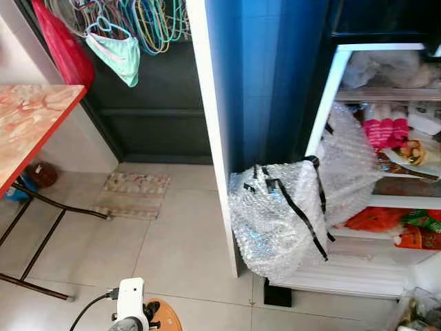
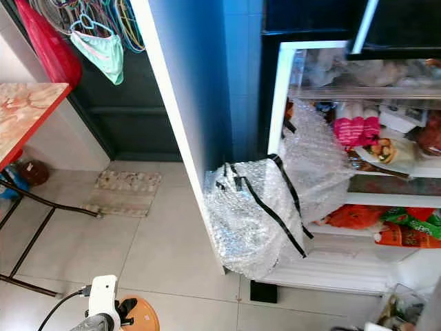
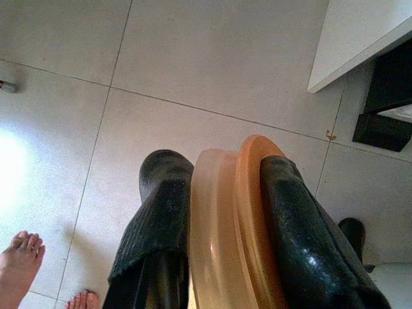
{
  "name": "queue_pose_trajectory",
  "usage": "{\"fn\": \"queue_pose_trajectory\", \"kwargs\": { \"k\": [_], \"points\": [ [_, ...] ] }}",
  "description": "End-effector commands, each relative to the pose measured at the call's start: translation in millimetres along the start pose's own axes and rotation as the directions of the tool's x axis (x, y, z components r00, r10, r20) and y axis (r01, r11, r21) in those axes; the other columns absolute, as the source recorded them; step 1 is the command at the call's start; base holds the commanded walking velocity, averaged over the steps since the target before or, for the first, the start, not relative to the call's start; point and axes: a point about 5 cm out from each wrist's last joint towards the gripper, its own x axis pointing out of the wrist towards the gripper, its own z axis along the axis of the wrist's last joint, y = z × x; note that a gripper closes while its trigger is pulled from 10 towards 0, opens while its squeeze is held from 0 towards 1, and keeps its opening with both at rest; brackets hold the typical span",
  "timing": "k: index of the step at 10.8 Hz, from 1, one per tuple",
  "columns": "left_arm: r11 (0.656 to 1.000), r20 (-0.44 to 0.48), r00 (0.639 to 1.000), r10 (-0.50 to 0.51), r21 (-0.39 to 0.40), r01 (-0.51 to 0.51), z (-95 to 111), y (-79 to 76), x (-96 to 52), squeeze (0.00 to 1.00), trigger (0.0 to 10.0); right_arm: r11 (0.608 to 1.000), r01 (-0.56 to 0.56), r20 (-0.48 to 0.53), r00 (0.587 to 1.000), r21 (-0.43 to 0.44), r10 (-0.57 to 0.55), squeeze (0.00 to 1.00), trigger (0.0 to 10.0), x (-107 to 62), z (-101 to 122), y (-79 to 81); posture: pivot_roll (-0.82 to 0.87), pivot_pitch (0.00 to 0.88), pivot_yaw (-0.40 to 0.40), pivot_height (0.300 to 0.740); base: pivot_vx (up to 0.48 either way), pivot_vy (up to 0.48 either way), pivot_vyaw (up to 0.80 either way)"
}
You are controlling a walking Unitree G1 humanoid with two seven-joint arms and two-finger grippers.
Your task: Restocking fridge
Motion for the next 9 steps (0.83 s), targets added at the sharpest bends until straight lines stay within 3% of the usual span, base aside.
{"fn": "queue_pose_trajectory", "kwargs": {
  "k": [1, 5, 7, 9],
  "points": [
    [1.0, -0.078, 0.997, 0.023, 0.012, -0.022, -18, 8.6, -4.6, 0.0, 10.0, 0.997, 0.071, -0.018, 0.997, 0.017, -0.07, 0.0, 10.0, 2.5, -8, -22.9, -0.06, 0.16, 0.08, 0.74, 0.0, 0.0, 0.0],
    [1.0, -0.087, 0.996, 0.021, 0.018, -0.019, -20, 9.4, -5.1, 0.0, 10.0, 0.99, 0.141, -0.038, 0.989, -0.031, -0.142, 0.0, 10.0, 4.9, -18, -61.2, -0.07, 0.161, 0.083, 0.74, 0.0, 0.0, 0.0],
    [1.0, -0.09, 0.996, 0.017, 0.023, -0.015, -20, 9.6, -5.1, 0.0, 10.0, 0.989, 0.139, -0.049, 0.989, -0.041, -0.141, 0.0, 10.0, 5.1, -18, -60.0, -0.07, 0.157, 0.086, 0.74, 0.0, 0.0, 0.0],
    [1.0, -0.09, 0.996, 0.015, 0.024, -0.013, -21, 9.0, -5.1, 0.0, 10.0, 0.994, 0.102, -0.067, 0.992, -0.042, -0.105, 0.0, 10.0, 3.7, -19, -46.3, -0.06, 0.148, 0.088, 0.74, 0.0, 0.0, 0.0]
  ]
}}
